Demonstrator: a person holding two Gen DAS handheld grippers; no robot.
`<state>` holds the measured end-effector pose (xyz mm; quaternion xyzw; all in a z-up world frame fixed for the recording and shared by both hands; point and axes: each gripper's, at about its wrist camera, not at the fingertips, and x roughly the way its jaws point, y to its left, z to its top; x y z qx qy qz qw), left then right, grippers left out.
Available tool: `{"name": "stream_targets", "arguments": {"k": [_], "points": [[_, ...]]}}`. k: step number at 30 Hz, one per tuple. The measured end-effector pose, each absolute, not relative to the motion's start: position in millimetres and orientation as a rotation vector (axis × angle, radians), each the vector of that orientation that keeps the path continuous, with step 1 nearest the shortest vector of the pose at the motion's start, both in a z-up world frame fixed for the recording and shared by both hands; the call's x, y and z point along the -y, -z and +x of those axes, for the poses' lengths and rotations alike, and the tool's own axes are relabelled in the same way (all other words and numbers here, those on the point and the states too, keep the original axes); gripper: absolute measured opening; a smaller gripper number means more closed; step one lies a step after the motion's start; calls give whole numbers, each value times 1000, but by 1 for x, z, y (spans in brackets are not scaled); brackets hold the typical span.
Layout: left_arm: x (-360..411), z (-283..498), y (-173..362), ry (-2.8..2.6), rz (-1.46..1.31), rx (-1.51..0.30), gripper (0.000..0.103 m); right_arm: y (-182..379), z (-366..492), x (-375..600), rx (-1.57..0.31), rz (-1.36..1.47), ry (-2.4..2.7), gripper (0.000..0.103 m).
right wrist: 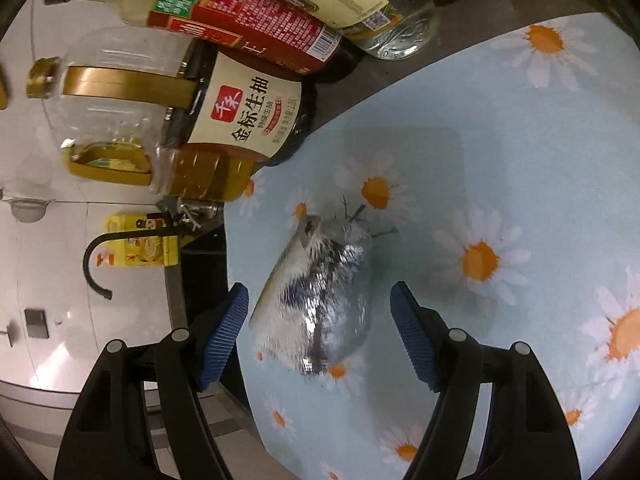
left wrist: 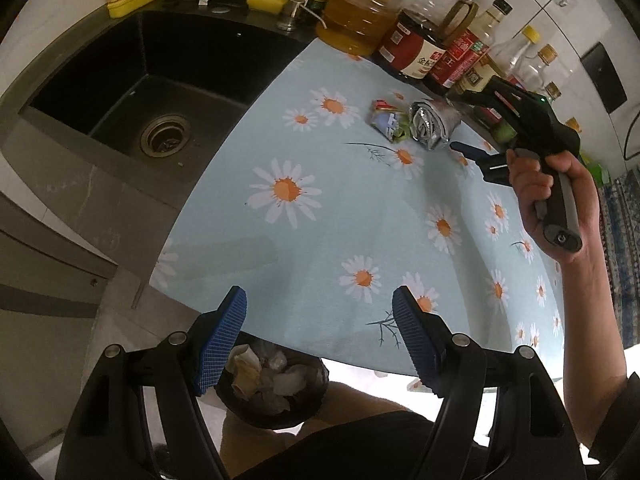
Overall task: Collect trash
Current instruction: 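Raise both open tools back toward the foil item on the counter, then close the right tool on the foil-wrapped item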
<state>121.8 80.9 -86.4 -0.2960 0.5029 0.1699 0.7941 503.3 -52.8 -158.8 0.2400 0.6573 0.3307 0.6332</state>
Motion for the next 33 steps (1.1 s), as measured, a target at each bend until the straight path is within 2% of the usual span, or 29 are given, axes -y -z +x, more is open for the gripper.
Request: {"name": "stream_targets", "arguments": {"k": [3, 7, 13, 21, 33], "points": [[-80, 123, 89, -373, -647, -1082, 73, 163, 506, 43, -1513, 528, -725, 72], [-80, 124, 92, -375, -656, -1085, 73, 172, 508, 39, -1561, 540, -698, 61], [-80, 126, 94, -372, -664, -1087, 73, 171, 509, 41, -1551, 516, -712, 54], [-74, 155, 88, -320, -611, -1106, 73, 149, 500, 73, -1511, 510, -786, 53], [-60, 227, 63, -214, -440, -1126, 73, 115, 426, 160, -1439, 416, -944, 53]]}}
